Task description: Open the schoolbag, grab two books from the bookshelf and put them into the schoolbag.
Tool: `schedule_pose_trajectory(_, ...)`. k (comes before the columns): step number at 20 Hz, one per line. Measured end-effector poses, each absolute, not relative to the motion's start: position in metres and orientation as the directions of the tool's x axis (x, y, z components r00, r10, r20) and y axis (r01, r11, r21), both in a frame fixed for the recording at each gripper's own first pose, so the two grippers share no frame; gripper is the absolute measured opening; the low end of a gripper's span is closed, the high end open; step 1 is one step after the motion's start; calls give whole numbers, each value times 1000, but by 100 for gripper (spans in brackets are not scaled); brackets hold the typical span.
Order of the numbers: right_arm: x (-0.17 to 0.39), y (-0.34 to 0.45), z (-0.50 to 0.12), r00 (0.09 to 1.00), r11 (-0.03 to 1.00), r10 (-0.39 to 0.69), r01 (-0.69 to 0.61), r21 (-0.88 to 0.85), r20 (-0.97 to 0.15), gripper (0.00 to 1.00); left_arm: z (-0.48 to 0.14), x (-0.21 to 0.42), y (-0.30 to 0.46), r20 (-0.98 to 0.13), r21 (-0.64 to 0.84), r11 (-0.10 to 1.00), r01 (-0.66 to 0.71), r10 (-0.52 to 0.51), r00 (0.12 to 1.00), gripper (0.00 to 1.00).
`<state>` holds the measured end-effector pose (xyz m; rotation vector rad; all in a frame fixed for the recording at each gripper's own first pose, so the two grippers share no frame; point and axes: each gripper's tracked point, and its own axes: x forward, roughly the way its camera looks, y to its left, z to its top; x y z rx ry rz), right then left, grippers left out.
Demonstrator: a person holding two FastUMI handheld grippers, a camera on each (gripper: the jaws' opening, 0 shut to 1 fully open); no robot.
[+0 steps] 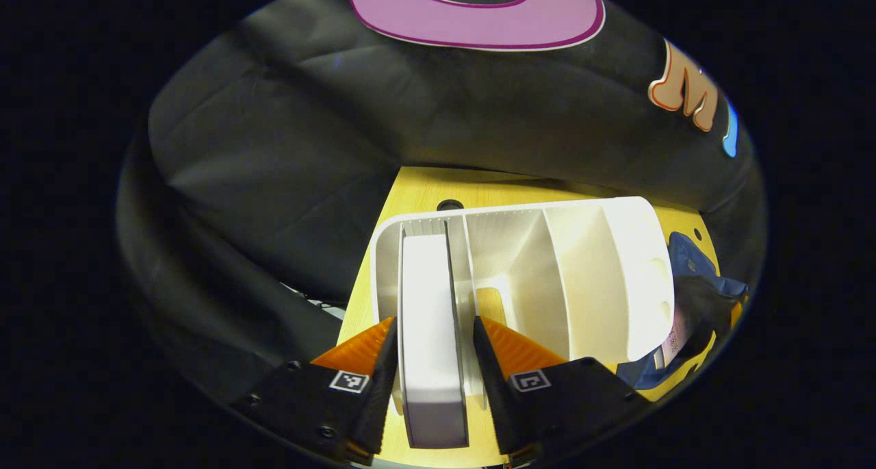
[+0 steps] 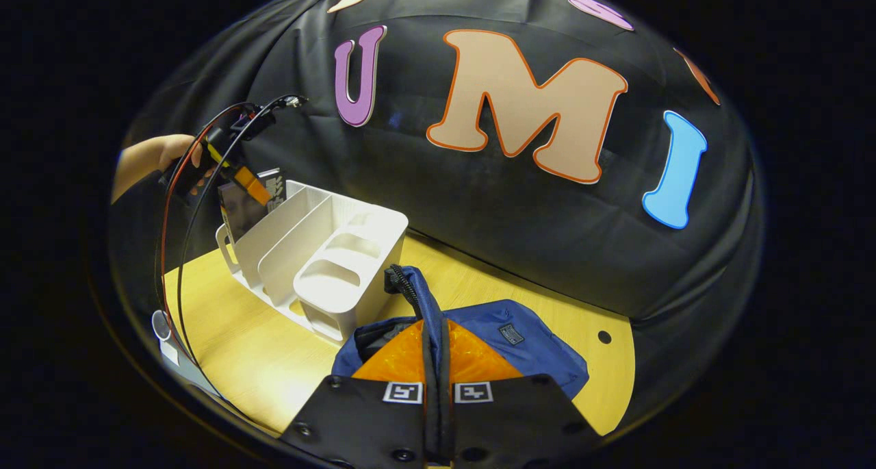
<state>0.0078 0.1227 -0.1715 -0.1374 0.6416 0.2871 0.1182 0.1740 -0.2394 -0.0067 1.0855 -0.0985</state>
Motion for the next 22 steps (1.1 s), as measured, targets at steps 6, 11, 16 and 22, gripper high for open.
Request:
schedule_pose_trajectory(6, 8, 125, -172, 763, 949, 227, -313, -38, -606, 3, -240, 106, 179, -900, -55, 998, 29, -62, 431, 36)
schedule_pose_trajectory(11, 5, 126, -172, 762, 944, 238, -327, -40, -602, 3, -214, 103, 179, -867, -71, 997, -8, -57, 495, 33)
schedule_pose_trajectory(16, 5, 127, -171, 763, 940, 251, -339, -38, -596, 3, -169, 94, 189, -813, -78, 997, -16, -54, 580, 33)
schedule_pose_trajectory(22, 2, 127, -172, 760, 934, 270, -356, -31, -591, 3, -113, 71, 199, -760, -119, 992, -31, -71, 646, 33)
